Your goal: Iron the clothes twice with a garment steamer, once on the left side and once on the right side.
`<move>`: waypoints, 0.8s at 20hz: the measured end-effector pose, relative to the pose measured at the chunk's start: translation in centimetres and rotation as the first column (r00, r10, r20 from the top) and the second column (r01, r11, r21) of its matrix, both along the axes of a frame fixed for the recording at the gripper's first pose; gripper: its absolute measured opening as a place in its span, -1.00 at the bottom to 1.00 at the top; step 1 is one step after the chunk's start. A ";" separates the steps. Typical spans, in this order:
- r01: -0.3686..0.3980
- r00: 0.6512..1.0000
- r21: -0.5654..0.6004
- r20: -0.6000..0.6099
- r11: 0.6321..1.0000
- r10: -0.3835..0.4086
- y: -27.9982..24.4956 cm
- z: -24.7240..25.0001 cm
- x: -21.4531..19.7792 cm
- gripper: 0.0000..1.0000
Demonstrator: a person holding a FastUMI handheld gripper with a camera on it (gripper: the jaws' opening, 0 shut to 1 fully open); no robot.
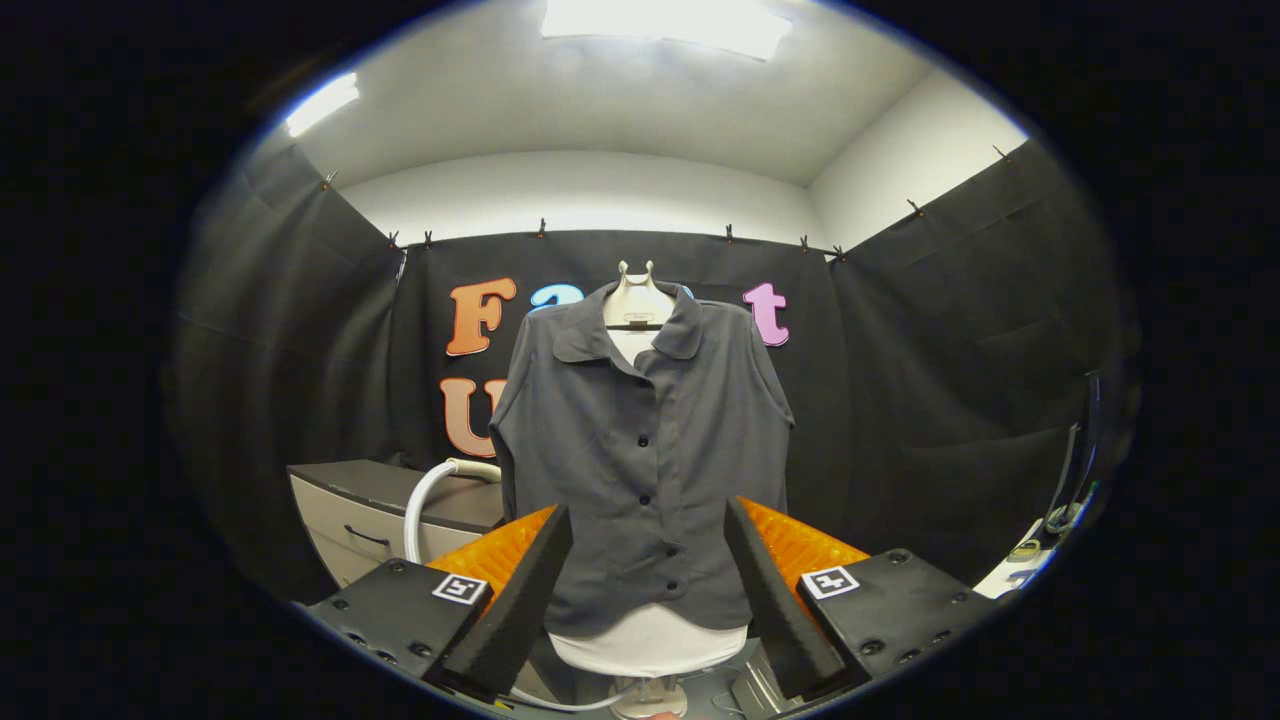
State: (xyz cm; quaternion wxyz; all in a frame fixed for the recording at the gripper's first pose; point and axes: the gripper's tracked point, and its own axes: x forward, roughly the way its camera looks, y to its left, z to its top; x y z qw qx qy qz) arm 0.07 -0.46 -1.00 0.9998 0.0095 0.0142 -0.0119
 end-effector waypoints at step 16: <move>-0.087 0.996 0.055 0.002 0.995 0.087 7.0 0.1 3.5 0.97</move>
